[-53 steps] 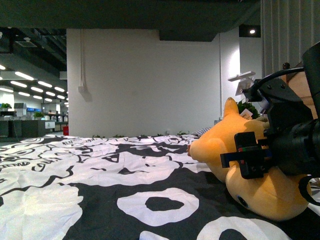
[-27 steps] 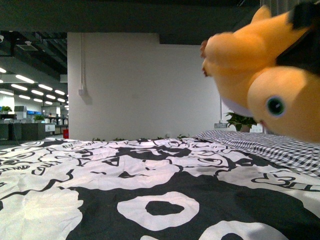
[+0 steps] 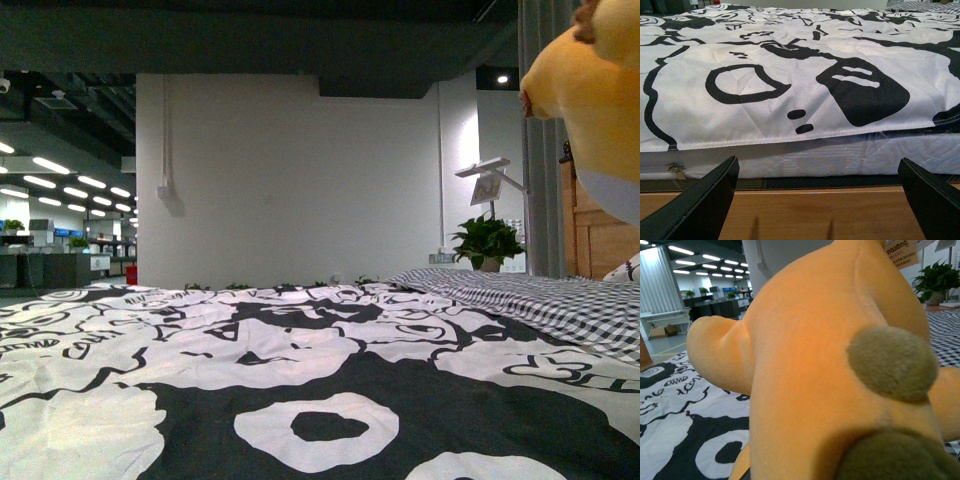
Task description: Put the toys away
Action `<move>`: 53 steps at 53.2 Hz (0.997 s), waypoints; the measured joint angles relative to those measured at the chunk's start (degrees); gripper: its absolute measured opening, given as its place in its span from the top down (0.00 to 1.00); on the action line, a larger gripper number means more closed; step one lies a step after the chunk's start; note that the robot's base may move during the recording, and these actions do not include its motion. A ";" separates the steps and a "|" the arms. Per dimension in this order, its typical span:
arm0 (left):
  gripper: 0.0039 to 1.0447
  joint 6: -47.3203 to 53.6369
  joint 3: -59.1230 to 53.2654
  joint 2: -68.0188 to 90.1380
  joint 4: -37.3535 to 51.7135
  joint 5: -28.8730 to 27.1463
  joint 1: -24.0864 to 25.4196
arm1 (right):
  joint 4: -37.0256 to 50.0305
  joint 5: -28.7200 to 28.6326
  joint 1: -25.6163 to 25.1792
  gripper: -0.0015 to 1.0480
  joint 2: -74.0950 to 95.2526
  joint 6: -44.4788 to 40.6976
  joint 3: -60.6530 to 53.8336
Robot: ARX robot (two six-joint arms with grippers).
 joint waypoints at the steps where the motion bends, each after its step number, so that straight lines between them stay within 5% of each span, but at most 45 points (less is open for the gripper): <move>1: 0.05 0.00 -0.02 0.00 0.00 0.00 0.00 | -0.52 -0.61 -0.61 0.81 -1.49 0.20 -0.98; 12: 0.05 0.00 -0.02 0.00 0.00 0.00 0.00 | -4.61 1.42 1.51 0.81 -15.67 -1.53 -11.63; 20: 0.05 0.00 -0.02 0.00 0.00 0.00 0.00 | -1.81 4.26 7.74 0.81 -20.83 -3.26 -20.09; 27: 0.05 0.00 -0.02 0.00 0.00 0.00 0.00 | 3.30 5.35 7.72 0.81 -23.50 -3.19 -27.02; 46: 0.05 0.00 -0.02 0.00 0.00 0.00 0.00 | 2.93 -7.45 -8.90 0.81 -30.16 0.70 -35.45; 53: 0.05 0.00 -0.02 0.00 0.00 -0.02 0.00 | 10.03 -10.34 -15.61 0.81 -24.70 3.21 -35.56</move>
